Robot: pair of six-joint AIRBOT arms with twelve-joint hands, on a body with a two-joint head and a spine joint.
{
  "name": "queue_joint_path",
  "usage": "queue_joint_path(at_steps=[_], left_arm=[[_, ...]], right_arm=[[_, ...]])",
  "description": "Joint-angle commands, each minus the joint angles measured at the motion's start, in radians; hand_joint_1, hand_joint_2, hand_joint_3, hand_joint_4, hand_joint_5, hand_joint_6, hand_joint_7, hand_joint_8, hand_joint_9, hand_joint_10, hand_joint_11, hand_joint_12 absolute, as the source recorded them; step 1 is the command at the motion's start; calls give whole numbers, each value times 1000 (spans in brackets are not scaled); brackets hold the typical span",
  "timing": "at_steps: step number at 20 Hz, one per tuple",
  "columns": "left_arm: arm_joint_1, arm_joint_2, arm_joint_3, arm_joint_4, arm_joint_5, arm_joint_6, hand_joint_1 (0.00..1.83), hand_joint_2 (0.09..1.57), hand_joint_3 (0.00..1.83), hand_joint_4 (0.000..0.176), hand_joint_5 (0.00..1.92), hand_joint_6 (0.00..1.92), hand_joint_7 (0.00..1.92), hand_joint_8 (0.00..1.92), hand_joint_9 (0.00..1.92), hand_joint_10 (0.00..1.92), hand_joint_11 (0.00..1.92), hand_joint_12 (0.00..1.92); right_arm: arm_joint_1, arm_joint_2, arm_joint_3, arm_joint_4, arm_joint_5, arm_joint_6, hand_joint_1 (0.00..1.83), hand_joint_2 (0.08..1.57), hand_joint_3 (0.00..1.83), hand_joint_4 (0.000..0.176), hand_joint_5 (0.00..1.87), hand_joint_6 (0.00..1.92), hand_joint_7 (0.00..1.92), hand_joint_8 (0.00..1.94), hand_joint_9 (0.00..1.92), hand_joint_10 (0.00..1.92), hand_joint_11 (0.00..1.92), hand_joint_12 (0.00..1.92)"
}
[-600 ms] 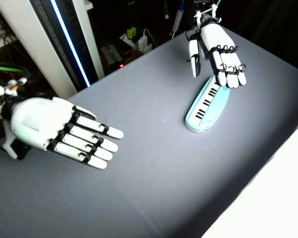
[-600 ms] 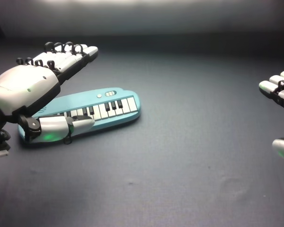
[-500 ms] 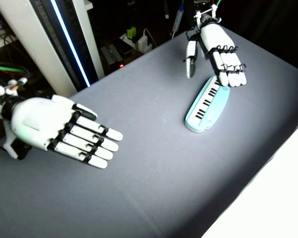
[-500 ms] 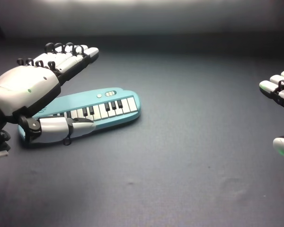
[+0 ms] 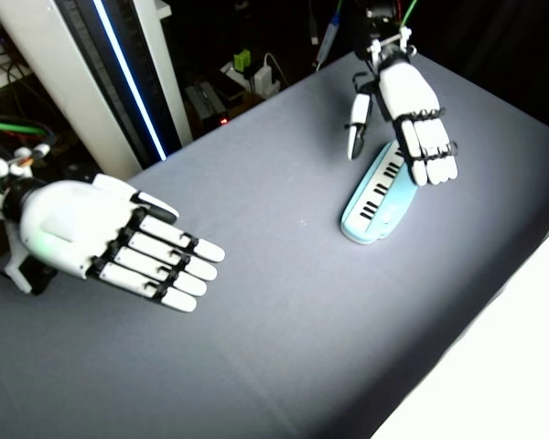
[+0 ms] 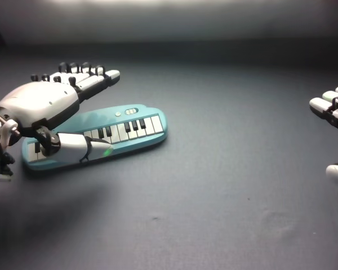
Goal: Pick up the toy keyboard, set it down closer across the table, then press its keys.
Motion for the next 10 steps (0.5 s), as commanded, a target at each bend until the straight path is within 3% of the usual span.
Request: queue_joint_path(at_steps=[1,2,3,4,6,7,10], left_arm=[[-16,-8,11,-13,-53,14,679,1058,0,78,0,0,0,0,0,0,0,0],[-25,-22,32,-27,-14,32,707,1046,0,78,0,0,0,0,0,0,0,0],[-29,-33,48,-34,13,39,724,969,0,99,0,0,0,0,0,0,0,0],[-30,-40,57,-46,29,48,727,953,0,104,0,0,0,0,0,0,0,0],[-32,-53,70,-96,68,110,770,942,0,109,0,0,0,0,0,0,0,0],[-33,-61,80,-117,87,131,773,933,0,104,0,0,0,0,0,0,0,0],[-33,-86,111,-132,128,133,774,931,0,102,0,0,0,0,0,0,0,0]], right_arm=[[1,2,1,-10,116,1,53,1388,2,4,0,0,0,0,0,0,0,0],[-1,2,1,-7,116,1,56,1392,3,8,0,0,0,0,0,0,0,0],[-2,2,1,-7,116,1,105,1388,0,12,0,0,0,0,0,0,0,0],[-2,2,1,-6,116,1,116,1387,0,13,0,0,0,0,0,0,0,0],[-4,2,1,-6,116,5,130,1384,0,18,0,0,0,0,0,0,0,0],[-6,2,1,-6,116,6,116,1384,0,30,0,0,0,0,0,0,0,0],[-9,2,1,-4,116,9,112,1383,0,32,0,0,0,0,0,0,0,0]])
